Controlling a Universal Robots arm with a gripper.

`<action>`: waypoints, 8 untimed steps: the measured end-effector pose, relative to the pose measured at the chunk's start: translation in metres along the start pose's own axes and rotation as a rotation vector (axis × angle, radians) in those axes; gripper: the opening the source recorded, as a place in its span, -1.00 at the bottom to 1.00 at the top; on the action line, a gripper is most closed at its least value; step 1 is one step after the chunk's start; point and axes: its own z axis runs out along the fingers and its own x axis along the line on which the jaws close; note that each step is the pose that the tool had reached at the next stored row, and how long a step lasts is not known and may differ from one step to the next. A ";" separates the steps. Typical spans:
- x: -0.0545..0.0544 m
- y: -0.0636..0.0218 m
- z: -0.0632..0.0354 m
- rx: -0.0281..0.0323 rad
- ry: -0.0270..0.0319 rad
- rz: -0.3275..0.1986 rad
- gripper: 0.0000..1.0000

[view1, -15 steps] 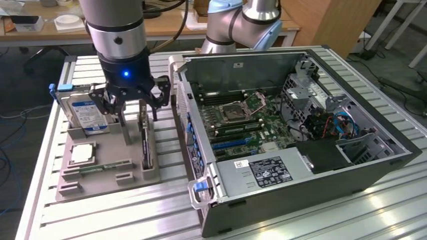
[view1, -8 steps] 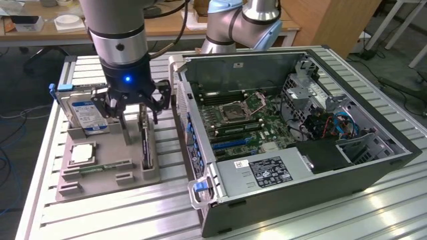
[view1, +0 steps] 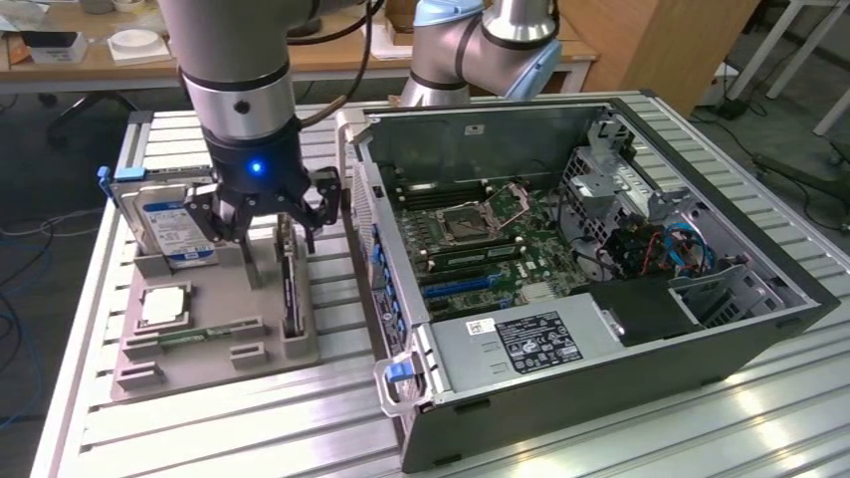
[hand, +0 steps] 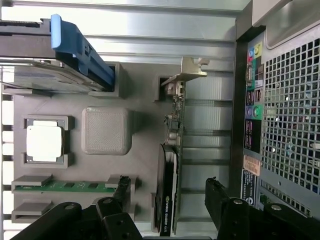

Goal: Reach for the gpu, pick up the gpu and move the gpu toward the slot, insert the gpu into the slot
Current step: 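Pick up the gpu and move the gpu toward the slot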

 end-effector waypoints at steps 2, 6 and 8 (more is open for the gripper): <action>0.000 -0.0001 0.0023 -0.0001 0.0000 0.000 0.41; 0.000 -0.0002 0.0061 0.0000 0.0000 0.000 0.41; 0.000 -0.0003 0.0078 0.0000 0.0000 0.000 0.41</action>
